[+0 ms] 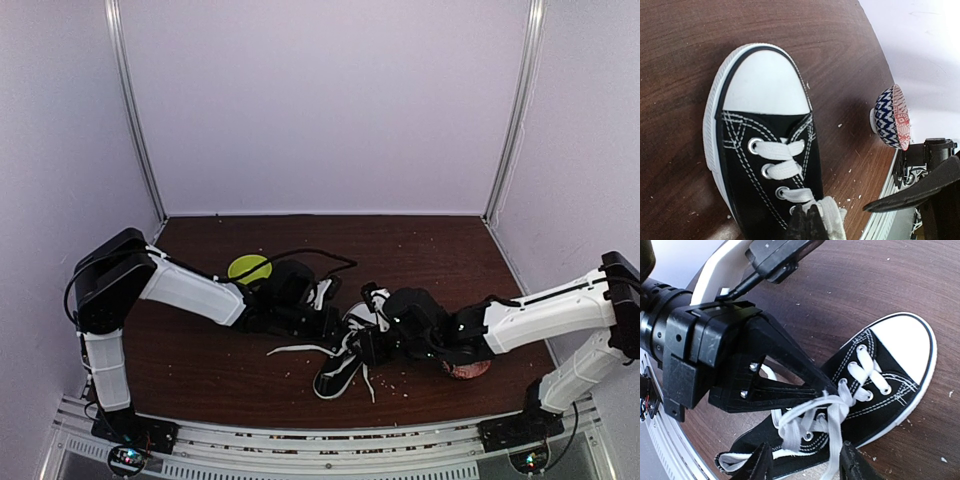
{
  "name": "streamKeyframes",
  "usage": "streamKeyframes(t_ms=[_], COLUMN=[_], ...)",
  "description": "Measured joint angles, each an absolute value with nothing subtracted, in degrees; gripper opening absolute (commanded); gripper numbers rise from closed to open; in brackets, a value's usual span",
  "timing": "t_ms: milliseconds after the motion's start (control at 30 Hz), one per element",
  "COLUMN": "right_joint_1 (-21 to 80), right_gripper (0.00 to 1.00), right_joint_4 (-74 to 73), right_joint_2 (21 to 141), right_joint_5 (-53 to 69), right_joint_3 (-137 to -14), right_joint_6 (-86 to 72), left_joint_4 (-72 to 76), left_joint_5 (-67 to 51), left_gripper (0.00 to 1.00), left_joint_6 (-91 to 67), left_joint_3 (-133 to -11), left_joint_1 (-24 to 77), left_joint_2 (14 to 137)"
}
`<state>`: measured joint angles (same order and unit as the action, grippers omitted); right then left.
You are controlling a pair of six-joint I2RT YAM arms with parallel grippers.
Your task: Tie the shoes
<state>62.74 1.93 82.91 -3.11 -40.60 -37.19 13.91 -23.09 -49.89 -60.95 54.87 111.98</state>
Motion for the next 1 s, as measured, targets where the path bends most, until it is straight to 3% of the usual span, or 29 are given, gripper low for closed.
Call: streamKeyframes(t_ms=[400, 1000], right_joint_1=[62.9, 56.5], right_gripper=[0.00, 0.00], right_joint_4=[2.2, 5.7], right_joint_2=[87.8, 83.9], right_joint_5=[-2.7, -1.0], right_joint_3=[-44.6, -38.7], right_joint_6=[-35.9, -38.7], left_joint_4=[13.0, 8.5], left_joint_5=[-21.9, -15.7], left_gripper=[0.00, 0.00], left_joint_6=[-49.8, -48.9], left_joint_3=[-61.0, -59.1], left_joint_1=[54.9, 53.8], left_joint_2=[111.9, 108.6])
